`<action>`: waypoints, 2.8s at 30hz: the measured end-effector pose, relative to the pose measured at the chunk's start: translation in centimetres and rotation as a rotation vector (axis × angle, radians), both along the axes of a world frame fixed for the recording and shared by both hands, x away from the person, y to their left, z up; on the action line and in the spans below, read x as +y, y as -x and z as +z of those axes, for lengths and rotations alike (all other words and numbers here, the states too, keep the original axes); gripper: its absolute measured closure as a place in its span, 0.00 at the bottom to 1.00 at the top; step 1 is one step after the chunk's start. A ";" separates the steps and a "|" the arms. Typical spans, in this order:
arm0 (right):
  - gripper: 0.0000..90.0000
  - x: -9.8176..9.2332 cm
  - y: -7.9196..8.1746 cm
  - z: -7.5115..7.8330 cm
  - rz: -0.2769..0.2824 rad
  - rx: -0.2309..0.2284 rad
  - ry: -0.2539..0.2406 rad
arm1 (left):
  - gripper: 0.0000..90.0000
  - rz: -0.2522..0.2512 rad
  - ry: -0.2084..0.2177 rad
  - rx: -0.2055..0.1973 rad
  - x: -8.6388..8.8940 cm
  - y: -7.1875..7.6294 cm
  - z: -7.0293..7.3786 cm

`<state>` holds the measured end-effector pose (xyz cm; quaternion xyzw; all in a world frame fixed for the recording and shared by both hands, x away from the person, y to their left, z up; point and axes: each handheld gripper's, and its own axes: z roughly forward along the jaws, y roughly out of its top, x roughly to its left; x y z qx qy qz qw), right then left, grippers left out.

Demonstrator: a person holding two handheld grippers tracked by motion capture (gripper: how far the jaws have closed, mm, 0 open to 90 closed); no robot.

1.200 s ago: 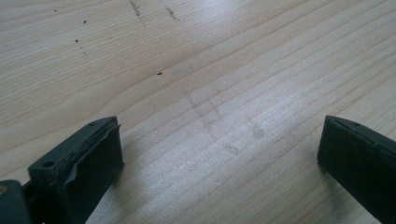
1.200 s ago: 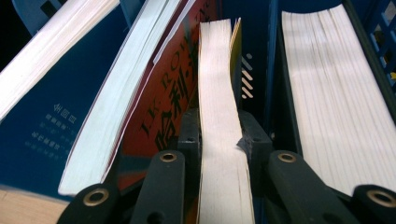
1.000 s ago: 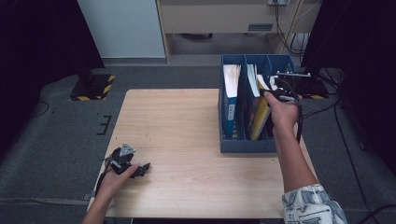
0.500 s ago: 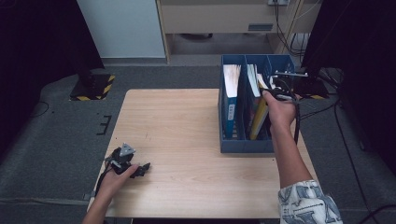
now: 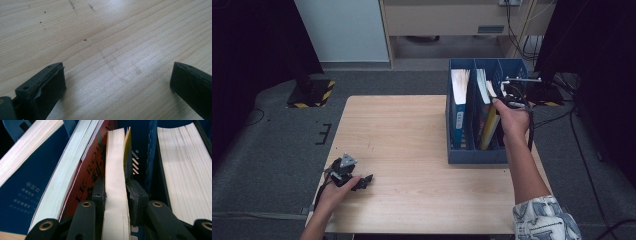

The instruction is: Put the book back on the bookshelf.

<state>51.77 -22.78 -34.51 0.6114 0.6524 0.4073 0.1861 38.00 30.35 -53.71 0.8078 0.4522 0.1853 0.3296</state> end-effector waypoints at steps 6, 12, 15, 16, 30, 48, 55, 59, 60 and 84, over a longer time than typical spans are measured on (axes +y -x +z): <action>0.79 -0.2 0.2 0.5 0.006 -0.002 -0.022 | 0.00 0.000 0.000 0.000 0.0 0.0 0.0; 0.79 0.0 0.2 0.7 0.008 0.003 0.005 | 0.00 0.000 -0.001 0.000 0.0 0.0 0.0; 0.78 0.2 0.2 0.7 0.013 0.010 0.006 | 0.00 0.001 0.000 0.000 0.0 0.0 0.0; 0.78 0.2 0.3 0.6 0.016 0.011 0.008 | 0.00 0.000 -0.001 0.000 0.0 0.0 0.0; 0.79 0.3 0.8 0.6 0.035 0.010 0.016 | 0.00 0.001 0.000 0.000 0.0 0.0 0.0; 0.84 -0.8 -0.2 0.6 -0.029 -0.032 -0.018 | 0.00 0.002 0.002 0.001 -0.1 -0.1 0.0; 0.84 -0.8 -1.1 0.7 -0.035 -0.044 -0.020 | 0.00 0.003 0.001 0.003 -0.1 -0.1 0.0; 0.84 -0.5 -1.7 0.7 -0.036 -0.045 -0.012 | 0.00 0.003 0.001 0.002 -0.1 -0.1 0.0; 0.84 -0.4 -1.9 0.7 -0.039 -0.043 -0.011 | 0.00 0.001 -0.001 0.001 -0.1 -0.1 0.0; 0.78 0.4 -3.2 0.2 -0.033 -0.047 -0.009 | 0.00 -0.002 0.001 0.000 -0.1 -0.2 0.0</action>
